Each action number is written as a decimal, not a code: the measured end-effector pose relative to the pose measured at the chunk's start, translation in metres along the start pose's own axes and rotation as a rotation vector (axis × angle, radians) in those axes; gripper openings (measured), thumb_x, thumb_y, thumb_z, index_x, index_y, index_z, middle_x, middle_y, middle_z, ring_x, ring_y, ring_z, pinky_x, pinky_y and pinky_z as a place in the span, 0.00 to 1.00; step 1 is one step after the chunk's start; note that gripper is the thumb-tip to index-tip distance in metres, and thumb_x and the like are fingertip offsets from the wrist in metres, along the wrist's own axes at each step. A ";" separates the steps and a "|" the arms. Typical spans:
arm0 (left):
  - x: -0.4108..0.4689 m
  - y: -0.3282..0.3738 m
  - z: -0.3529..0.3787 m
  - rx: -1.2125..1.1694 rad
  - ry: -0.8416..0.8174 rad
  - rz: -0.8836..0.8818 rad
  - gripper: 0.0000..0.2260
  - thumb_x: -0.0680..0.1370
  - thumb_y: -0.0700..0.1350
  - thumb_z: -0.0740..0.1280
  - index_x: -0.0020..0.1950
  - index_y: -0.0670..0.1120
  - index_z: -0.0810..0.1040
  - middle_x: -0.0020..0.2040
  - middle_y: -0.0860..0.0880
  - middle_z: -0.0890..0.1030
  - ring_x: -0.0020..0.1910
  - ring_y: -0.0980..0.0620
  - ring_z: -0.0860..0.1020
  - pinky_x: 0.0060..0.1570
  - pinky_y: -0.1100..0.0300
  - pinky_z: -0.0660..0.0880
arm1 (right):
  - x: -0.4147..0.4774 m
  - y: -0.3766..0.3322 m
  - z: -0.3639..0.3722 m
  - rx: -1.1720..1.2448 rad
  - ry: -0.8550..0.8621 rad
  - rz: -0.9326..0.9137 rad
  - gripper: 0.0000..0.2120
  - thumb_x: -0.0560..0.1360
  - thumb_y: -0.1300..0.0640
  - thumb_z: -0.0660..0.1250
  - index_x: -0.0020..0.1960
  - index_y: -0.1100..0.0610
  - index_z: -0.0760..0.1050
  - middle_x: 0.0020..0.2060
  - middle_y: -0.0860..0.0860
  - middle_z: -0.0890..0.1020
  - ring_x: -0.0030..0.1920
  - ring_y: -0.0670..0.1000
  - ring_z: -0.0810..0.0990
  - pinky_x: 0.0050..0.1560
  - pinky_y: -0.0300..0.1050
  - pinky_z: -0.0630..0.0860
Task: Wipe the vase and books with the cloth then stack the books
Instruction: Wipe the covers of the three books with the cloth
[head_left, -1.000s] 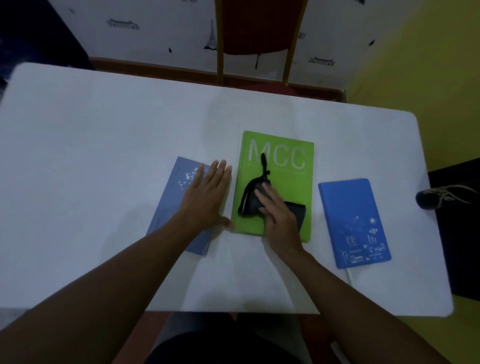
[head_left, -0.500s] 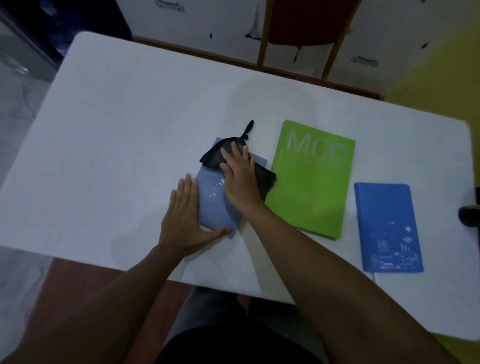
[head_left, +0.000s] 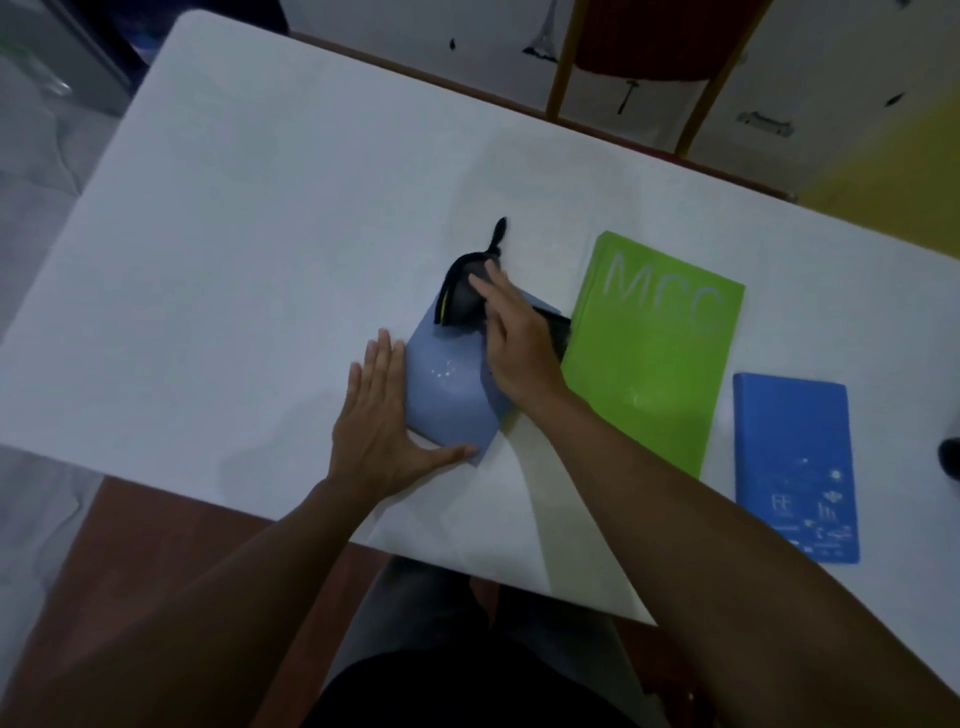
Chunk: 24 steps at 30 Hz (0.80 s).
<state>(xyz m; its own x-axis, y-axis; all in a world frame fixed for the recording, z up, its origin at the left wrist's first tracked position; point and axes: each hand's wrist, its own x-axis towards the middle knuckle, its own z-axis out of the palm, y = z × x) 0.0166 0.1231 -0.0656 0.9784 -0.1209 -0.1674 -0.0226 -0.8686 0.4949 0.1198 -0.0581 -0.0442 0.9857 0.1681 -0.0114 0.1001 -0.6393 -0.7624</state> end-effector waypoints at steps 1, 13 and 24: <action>-0.002 0.000 0.000 -0.003 0.003 -0.024 0.65 0.62 0.81 0.65 0.83 0.39 0.46 0.84 0.41 0.46 0.83 0.45 0.45 0.81 0.44 0.46 | -0.011 -0.003 0.003 -0.003 -0.004 -0.064 0.21 0.82 0.70 0.58 0.74 0.65 0.71 0.78 0.63 0.66 0.79 0.60 0.65 0.80 0.48 0.61; -0.001 0.001 0.002 -0.015 -0.011 -0.072 0.66 0.61 0.82 0.64 0.83 0.41 0.46 0.84 0.44 0.47 0.83 0.47 0.44 0.81 0.46 0.42 | 0.022 0.012 0.000 -0.528 -0.182 -0.146 0.26 0.84 0.59 0.56 0.81 0.60 0.59 0.82 0.58 0.56 0.82 0.63 0.53 0.80 0.64 0.53; -0.002 -0.021 -0.009 -0.016 -0.070 0.088 0.57 0.68 0.76 0.66 0.83 0.43 0.49 0.84 0.46 0.47 0.83 0.50 0.43 0.81 0.46 0.43 | -0.068 0.022 0.007 -0.356 -0.354 -0.561 0.22 0.81 0.62 0.58 0.74 0.63 0.72 0.75 0.59 0.72 0.76 0.62 0.69 0.77 0.59 0.64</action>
<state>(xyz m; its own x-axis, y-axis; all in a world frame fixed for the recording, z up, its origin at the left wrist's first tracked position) 0.0170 0.1460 -0.0678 0.9561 -0.2299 -0.1815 -0.1039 -0.8457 0.5235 0.0541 -0.0789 -0.0647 0.6773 0.7329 0.0644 0.6717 -0.5803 -0.4605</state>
